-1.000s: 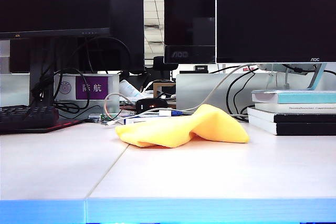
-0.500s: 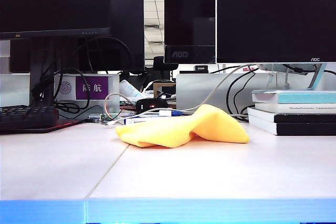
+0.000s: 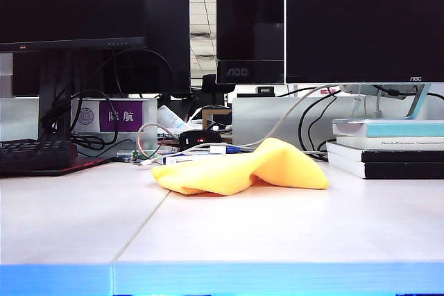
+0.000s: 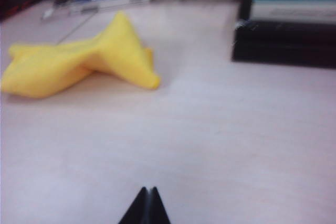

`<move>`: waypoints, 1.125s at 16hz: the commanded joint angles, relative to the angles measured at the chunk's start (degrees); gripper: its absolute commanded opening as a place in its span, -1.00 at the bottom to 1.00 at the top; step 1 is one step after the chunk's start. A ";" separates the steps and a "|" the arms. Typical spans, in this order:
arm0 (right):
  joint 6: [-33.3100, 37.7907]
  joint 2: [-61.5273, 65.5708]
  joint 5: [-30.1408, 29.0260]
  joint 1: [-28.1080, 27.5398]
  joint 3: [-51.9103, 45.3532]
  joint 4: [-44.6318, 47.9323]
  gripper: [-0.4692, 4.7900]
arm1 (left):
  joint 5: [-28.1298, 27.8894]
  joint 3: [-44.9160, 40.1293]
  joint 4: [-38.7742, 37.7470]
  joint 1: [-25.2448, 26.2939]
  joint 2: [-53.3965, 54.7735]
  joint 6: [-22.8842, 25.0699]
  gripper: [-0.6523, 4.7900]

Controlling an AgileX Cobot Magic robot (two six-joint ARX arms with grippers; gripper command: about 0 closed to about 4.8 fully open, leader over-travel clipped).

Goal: Wipe the table from back to front using the rag.

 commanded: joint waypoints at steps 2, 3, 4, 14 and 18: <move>-5.22 0.07 -2.78 -13.29 -0.42 -0.15 -0.84 | -0.07 -0.04 -0.52 0.00 -0.09 -0.15 -0.77; -4.96 0.07 -2.75 -13.29 -0.39 0.02 -0.83 | -0.07 -0.04 -0.52 0.00 -0.09 -0.15 -0.77; -2.89 0.07 -4.31 -13.27 -0.39 0.20 -0.82 | -0.07 -0.04 -0.52 0.00 -0.09 -0.15 -0.77; -2.89 0.07 -4.20 -13.38 -0.39 0.24 -0.82 | 5.95 -1.57 2.51 28.11 -4.15 10.40 -0.77; -2.89 0.07 -4.20 -13.38 -0.39 0.28 -0.82 | 6.23 -1.57 2.56 28.04 -4.17 10.36 -0.77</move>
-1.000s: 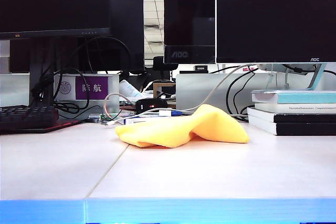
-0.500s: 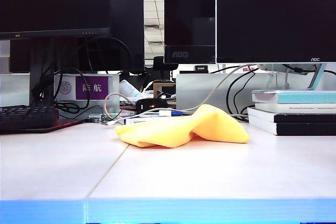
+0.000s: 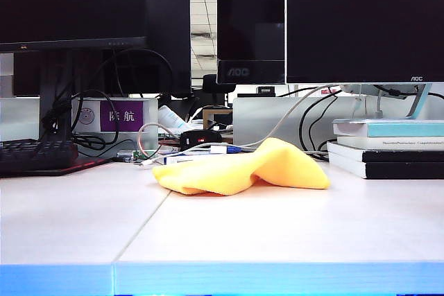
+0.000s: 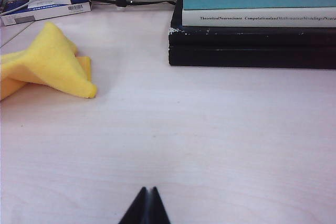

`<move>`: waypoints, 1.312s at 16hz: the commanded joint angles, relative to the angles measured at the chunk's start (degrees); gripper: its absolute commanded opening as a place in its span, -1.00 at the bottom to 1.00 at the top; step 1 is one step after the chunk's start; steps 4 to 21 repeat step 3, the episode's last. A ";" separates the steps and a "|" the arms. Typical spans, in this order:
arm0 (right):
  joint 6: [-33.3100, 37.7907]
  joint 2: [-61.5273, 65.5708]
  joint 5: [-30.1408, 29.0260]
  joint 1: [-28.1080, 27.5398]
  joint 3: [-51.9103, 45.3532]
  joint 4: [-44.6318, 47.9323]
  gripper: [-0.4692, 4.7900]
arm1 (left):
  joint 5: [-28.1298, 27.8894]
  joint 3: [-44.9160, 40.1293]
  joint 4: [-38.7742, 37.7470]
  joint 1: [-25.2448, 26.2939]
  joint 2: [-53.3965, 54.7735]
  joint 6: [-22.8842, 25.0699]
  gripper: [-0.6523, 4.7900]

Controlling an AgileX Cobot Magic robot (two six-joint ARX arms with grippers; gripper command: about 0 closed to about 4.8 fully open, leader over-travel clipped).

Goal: Wipe the table from back to front using the rag.

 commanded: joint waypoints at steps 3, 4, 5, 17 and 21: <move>0.17 -0.07 -0.33 -0.02 -0.04 -0.20 -0.82 | 0.35 -0.33 -0.68 0.00 -0.13 0.13 -0.77; 0.17 -0.07 -0.33 -0.02 -0.04 -0.20 -0.82 | 0.35 -0.33 -0.68 0.00 -0.13 0.13 -0.77; 0.17 -0.07 -0.33 -0.02 -0.04 -0.20 -0.82 | 0.35 -0.33 -0.68 0.00 -0.13 0.13 -0.77; 0.17 -0.07 -0.33 -0.02 -0.04 -0.20 -0.82 | 0.35 -0.33 -0.68 0.00 -0.13 0.13 -0.77; 0.17 -0.07 -0.33 -0.02 -0.04 -0.20 -0.82 | 0.35 -0.33 -0.68 0.00 -0.13 0.13 -0.77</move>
